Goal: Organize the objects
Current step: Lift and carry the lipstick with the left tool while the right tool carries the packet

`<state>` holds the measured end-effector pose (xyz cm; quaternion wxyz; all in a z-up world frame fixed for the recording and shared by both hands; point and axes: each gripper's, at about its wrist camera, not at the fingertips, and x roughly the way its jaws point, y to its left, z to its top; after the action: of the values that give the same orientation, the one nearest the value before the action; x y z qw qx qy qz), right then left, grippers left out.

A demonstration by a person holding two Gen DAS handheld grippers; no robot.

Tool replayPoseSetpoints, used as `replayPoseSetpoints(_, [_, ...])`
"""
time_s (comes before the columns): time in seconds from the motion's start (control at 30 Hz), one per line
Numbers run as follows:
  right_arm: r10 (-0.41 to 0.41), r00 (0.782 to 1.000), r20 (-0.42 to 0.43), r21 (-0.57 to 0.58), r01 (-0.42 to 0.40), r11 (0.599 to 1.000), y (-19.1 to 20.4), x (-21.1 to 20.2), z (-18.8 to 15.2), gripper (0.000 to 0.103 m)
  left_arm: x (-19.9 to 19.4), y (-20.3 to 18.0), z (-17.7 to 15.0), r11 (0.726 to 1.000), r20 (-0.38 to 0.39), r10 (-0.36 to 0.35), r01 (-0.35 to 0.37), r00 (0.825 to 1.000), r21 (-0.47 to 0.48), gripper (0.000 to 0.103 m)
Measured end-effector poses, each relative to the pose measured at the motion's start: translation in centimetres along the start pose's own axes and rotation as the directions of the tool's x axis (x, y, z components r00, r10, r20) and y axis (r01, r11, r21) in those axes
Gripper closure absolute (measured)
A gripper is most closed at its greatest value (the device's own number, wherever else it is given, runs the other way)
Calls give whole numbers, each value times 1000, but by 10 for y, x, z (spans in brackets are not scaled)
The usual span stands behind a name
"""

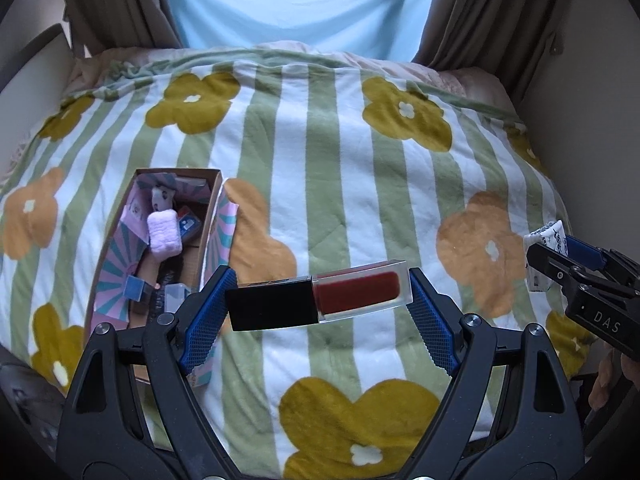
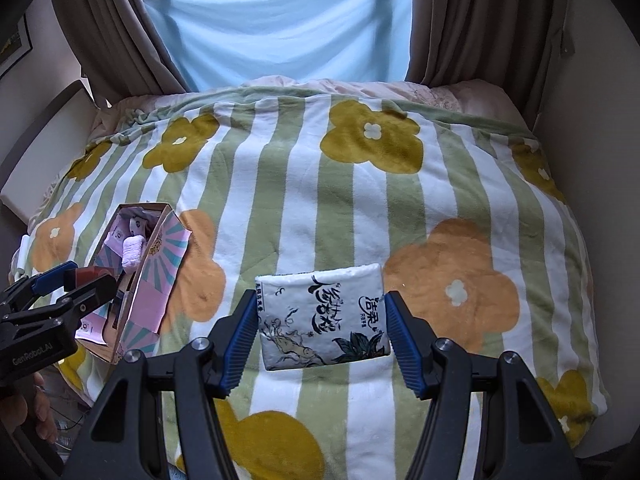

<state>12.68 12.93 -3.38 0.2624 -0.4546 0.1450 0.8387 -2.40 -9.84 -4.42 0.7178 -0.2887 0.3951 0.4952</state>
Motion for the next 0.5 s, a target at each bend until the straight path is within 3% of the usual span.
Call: replayPoseSetpoints(0.5, [101, 995, 2, -172, -99, 980, 153, 22, 36, 45, -12, 148, -8, 996, -9, 53, -53, 999, -72, 19])
